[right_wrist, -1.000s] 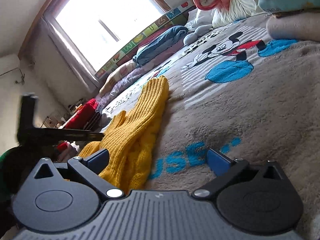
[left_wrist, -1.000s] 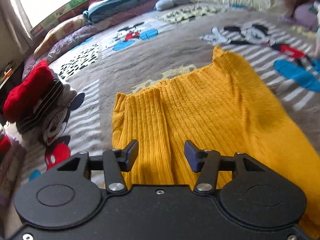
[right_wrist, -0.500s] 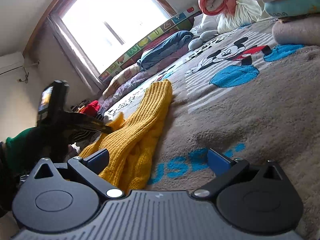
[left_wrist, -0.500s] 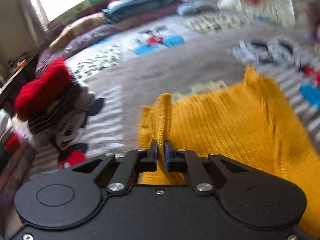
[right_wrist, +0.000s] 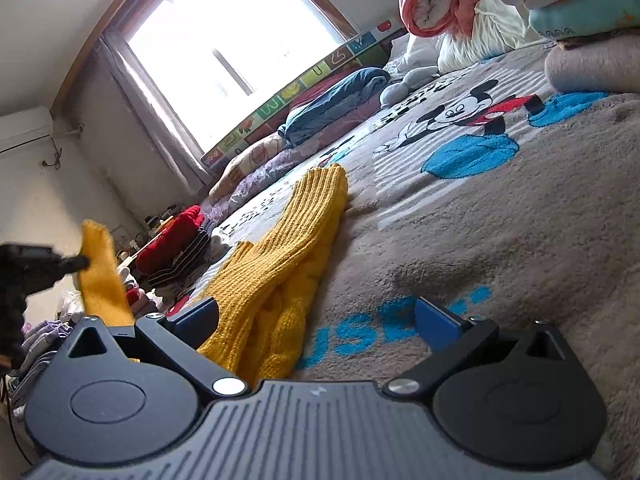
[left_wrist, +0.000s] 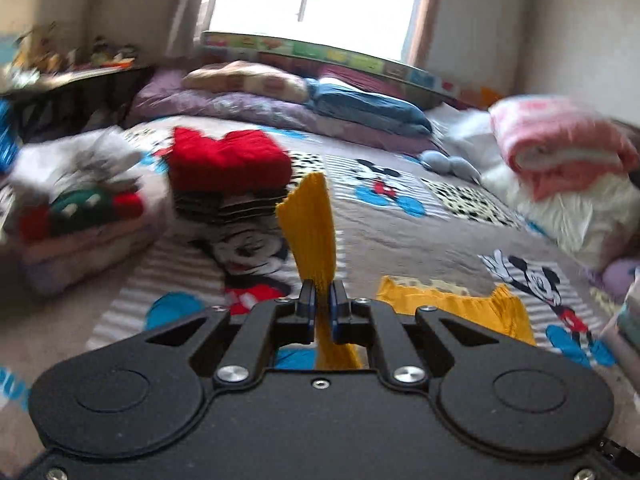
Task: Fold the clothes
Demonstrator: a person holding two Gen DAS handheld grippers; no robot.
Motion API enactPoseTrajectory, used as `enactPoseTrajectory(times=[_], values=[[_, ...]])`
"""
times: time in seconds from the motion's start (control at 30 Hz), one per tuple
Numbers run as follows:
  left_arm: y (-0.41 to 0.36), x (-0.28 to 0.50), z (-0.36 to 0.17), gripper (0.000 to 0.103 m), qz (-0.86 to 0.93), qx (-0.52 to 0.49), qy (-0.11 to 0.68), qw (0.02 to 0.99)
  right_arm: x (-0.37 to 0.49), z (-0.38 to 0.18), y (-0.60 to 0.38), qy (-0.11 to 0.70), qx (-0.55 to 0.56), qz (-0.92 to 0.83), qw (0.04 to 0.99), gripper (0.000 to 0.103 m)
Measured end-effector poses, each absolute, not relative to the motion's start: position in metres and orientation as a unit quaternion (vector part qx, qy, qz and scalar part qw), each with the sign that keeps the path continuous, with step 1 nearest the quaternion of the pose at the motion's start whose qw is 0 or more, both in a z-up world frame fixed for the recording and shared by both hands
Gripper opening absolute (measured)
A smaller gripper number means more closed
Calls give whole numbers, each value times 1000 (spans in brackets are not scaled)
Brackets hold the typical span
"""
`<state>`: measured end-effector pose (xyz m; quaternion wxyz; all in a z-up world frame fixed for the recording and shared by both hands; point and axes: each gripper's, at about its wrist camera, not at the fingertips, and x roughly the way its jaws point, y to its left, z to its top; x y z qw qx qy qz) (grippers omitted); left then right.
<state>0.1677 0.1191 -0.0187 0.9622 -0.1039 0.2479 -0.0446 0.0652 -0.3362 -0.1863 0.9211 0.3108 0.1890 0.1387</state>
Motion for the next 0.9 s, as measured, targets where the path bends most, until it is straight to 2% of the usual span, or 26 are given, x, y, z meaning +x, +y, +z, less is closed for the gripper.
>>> enactPoseTrajectory(times=[0.33, 0.7, 0.9], values=[[193, 140, -84, 5, -11, -215, 265, 940, 62, -190, -340, 173, 325, 154, 917, 103], [232, 127, -112, 5, 13, -277, 237, 931, 60, -191, -342, 167, 331, 164, 914, 103], [244, 127, -134, 5, 39, -296, 256, 919, 60, -191, -341, 169, 329, 166, 914, 103]])
